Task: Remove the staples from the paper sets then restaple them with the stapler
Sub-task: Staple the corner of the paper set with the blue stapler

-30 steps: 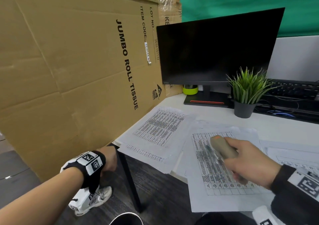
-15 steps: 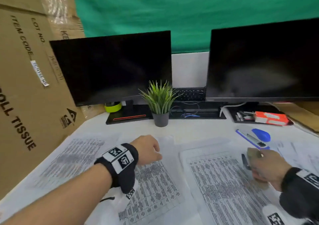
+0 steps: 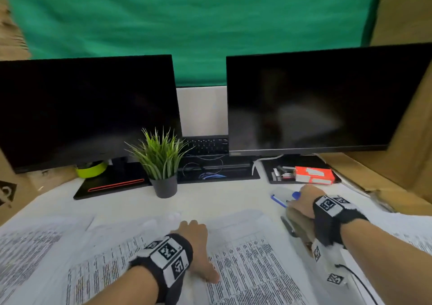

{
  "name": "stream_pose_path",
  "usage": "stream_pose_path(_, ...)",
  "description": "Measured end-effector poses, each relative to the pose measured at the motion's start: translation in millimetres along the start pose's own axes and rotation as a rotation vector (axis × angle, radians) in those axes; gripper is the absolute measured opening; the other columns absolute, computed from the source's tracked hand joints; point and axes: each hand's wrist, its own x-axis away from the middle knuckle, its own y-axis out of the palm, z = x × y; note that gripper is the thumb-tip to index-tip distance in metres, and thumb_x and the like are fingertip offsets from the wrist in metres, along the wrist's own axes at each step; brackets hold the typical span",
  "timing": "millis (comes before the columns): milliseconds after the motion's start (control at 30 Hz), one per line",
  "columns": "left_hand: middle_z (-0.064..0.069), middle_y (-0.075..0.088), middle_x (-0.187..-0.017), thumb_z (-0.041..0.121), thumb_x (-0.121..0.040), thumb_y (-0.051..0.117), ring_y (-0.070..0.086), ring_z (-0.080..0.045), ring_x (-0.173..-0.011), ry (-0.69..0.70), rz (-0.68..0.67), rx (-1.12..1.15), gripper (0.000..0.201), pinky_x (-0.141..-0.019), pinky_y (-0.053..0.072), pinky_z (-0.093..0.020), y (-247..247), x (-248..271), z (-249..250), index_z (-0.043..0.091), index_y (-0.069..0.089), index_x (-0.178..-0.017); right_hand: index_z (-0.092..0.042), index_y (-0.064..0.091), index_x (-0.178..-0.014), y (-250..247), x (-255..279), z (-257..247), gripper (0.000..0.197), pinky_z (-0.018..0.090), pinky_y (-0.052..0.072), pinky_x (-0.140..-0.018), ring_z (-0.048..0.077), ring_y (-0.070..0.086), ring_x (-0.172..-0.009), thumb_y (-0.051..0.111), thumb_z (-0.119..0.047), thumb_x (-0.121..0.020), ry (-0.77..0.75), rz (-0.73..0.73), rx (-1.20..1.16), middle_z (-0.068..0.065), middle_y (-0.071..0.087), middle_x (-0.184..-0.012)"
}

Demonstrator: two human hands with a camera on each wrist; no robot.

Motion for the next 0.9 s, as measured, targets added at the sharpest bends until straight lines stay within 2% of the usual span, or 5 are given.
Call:
stream_pose_path(133,-0.005,0.041,-0.131,0.063,-0.062,0.08,0.04,-0.023,-0.123,-0.02,-0.023,0.034,0.102,-0.102,0.041,-0.042,-2,-4,1,0.015,0.032,-0.138,-0.002,0.058,-0.11,-13,-11,6,0.031,0.024,0.042,-0.06,0.016,0.051,-0.066,0.057,-0.027,-0.093,0.094,0.071,-0.233,0.003,0.053,-0.073)
stream_pose_path(333,-0.009,0.037,-0.138,0.058,-0.062,0.084,0.044,-0.03,-0.125,-0.002,-0.075,0.125,0.111,-0.1,0.045,-0.044,-7,-2,0,0.024,0.015,-0.143,0.0,0.057,-0.103,-53,49,9,0.016,0.042,0.056,-0.081,0.023,0.062,-0.076,0.062,-0.001,-0.087,-0.134,-0.035,-1.513,0.014,0.063,-0.089)
stream_pose_path(600,0.006,0.06,-0.111,0.02,-0.075,0.079,0.058,-0.009,-0.102,0.187,0.322,0.548,0.03,-0.088,0.049,-0.025,1,3,-17,0.027,0.058,-0.096,0.005,0.061,-0.072,8,108,2,0.033,0.026,0.043,-0.053,0.026,0.053,-0.06,0.049,0.001,-0.042,-0.129,-0.319,-1.144,0.013,0.058,-0.062)
stream_pose_path(733,0.0,0.071,-0.08,0.003,-0.08,0.074,0.065,-0.008,-0.068,0.282,0.446,1.017,0.01,-0.062,0.054,-0.025,-13,34,-32,0.01,0.069,-0.085,0.008,0.066,-0.091,0,120,11,0.048,0.027,0.048,-0.051,0.029,0.06,-0.066,0.051,0.004,-0.046,-0.091,-0.38,-1.161,0.017,0.065,-0.072)
stream_pose_path(900,-0.011,0.074,-0.103,0.009,-0.097,0.054,0.071,-0.029,-0.096,0.355,0.596,1.526,0.021,-0.086,0.056,-0.048,-51,76,-27,0.009,0.058,-0.117,0.0,0.065,-0.095,-46,150,1,0.024,0.036,0.054,-0.06,0.025,0.069,-0.078,0.053,0.014,-0.079,-0.249,-0.123,-1.212,0.012,0.069,-0.08)
